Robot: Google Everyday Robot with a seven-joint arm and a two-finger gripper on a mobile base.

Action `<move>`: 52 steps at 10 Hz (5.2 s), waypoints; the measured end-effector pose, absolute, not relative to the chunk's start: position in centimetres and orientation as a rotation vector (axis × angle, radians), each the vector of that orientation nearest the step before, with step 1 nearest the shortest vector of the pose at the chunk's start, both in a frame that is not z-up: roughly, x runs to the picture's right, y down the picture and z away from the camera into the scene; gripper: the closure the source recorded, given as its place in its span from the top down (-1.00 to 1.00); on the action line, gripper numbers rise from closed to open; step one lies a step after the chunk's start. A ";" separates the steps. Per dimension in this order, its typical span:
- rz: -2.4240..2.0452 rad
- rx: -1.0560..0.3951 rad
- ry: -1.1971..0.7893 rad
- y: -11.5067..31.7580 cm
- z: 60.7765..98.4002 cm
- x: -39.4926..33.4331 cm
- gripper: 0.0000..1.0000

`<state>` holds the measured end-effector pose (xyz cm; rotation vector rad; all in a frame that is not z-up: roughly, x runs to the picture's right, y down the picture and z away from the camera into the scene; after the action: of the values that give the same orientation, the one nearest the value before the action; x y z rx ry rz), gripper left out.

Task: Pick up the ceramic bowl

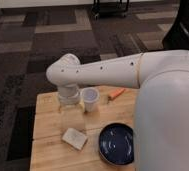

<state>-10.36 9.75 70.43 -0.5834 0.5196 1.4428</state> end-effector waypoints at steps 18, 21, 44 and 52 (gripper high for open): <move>1.443 -0.583 0.520 9.7 70.4 -10.4 0.30; 1.484 -0.557 0.545 10.1 69.9 -9.2 0.30; 1.802 -0.468 0.714 23.5 69.1 4.9 0.29; 1.741 -0.743 0.808 28.3 70.4 0.2 0.58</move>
<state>0.21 28.28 70.38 -0.7432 0.8075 1.7411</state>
